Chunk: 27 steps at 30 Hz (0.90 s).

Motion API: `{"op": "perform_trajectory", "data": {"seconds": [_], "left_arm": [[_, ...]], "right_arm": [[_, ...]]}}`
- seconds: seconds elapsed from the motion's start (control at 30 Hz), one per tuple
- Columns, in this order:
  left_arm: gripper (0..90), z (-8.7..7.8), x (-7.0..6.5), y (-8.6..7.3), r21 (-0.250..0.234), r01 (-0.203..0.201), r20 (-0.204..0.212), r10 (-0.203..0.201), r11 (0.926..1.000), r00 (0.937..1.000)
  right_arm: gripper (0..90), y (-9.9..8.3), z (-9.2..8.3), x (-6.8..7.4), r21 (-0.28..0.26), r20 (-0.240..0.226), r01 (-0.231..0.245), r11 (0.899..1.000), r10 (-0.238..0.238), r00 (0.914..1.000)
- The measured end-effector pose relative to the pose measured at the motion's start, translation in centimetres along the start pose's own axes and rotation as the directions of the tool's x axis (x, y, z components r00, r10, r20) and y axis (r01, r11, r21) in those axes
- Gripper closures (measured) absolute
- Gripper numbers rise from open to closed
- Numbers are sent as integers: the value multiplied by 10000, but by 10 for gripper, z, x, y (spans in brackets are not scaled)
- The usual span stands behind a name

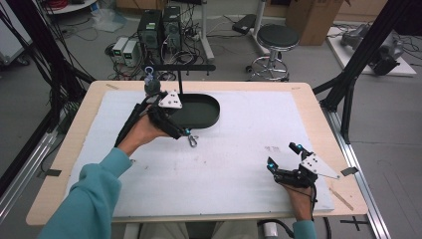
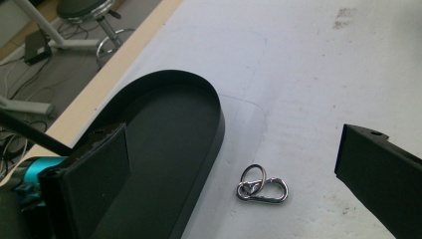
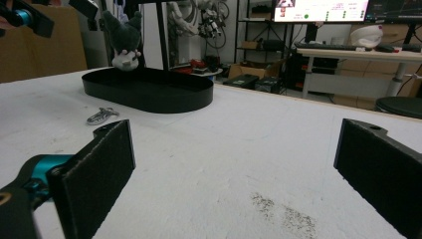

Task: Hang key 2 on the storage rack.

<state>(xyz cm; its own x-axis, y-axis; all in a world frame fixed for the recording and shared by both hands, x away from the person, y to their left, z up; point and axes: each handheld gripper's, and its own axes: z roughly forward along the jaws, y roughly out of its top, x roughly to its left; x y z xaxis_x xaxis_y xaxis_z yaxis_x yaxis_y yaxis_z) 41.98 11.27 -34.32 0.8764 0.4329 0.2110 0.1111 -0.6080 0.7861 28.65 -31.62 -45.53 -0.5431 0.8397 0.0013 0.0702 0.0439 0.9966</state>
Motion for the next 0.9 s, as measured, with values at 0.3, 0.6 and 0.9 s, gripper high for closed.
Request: {"op": "perform_trajectory", "data": {"seconds": [0.3,0.6,0.9], "left_arm": [[17,27,-1,-5,659,-175,405,149,9977,9991],[17,47,-3,-13,1277,-259,711,169,9915,9973],[76,60,-7,-18,1787,-429,936,264,9830,9953]], "right_arm": [[19,0,0,0,-3,-15,-1,10000,1,10000],[19,0,0,-1,-30,10,11,10000,-11,10000],[18,0,0,-1,-54,-6,5,10000,-5,10000]]}}
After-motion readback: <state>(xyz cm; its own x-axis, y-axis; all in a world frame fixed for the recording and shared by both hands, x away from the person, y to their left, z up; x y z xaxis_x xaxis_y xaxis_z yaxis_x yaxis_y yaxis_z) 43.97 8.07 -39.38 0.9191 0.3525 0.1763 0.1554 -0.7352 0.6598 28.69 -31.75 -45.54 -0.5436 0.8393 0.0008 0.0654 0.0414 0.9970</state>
